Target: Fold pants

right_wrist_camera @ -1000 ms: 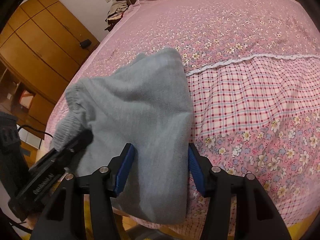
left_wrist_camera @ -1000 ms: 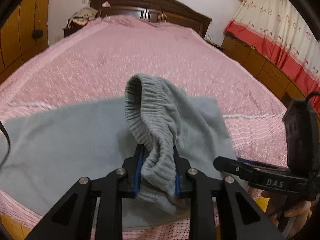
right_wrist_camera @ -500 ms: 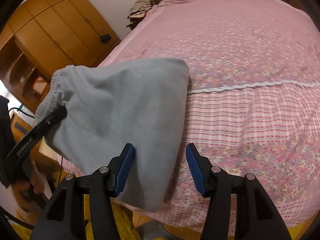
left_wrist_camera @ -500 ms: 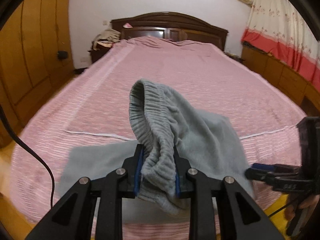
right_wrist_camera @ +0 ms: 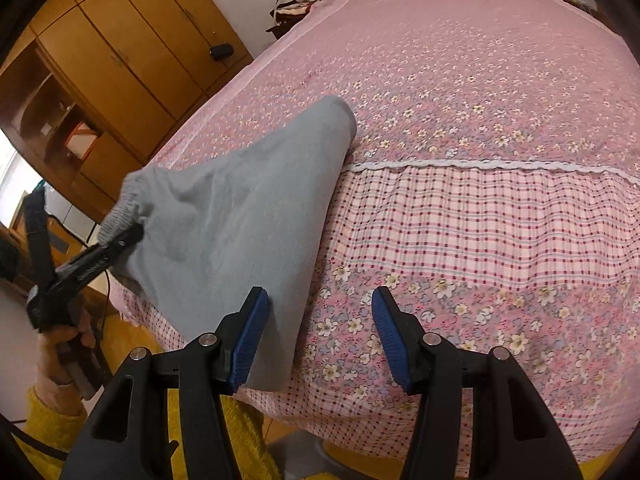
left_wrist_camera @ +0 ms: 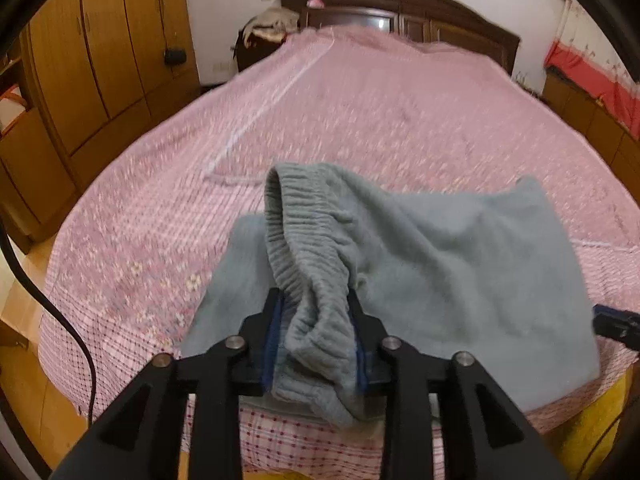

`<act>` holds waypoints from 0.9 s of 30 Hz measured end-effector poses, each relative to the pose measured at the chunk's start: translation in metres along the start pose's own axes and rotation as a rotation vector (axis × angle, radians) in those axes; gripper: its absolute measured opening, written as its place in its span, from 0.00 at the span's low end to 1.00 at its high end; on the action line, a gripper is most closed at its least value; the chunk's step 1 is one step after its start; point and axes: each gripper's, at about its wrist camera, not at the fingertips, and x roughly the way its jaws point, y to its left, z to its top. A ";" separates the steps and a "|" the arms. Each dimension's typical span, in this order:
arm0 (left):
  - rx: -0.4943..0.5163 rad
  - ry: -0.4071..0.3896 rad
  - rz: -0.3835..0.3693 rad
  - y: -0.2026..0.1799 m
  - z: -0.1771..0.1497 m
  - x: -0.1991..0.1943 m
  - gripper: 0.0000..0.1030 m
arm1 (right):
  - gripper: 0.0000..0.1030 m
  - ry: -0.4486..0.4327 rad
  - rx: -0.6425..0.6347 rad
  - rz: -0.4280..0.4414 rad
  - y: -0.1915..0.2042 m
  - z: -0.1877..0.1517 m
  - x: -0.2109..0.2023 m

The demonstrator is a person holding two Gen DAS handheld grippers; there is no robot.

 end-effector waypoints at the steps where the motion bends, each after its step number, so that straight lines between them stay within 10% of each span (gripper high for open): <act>1: 0.004 0.003 0.016 0.002 0.000 0.003 0.38 | 0.54 0.003 -0.001 0.000 0.002 0.001 0.002; 10: -0.049 -0.090 0.115 0.035 0.008 -0.030 0.46 | 0.54 0.014 -0.033 -0.001 0.021 0.001 0.014; 16: -0.068 -0.118 -0.024 0.025 0.015 -0.052 0.45 | 0.54 -0.016 -0.057 0.002 0.046 0.003 0.024; 21: 0.028 -0.057 -0.144 -0.014 0.012 -0.035 0.29 | 0.54 -0.017 -0.118 -0.014 0.071 0.003 0.036; 25: 0.058 0.031 -0.052 -0.020 0.002 -0.009 0.27 | 0.54 0.001 -0.133 -0.048 0.082 0.002 0.052; 27: 0.052 0.086 -0.001 -0.007 -0.008 0.008 0.04 | 0.54 0.012 -0.131 -0.055 0.083 0.001 0.058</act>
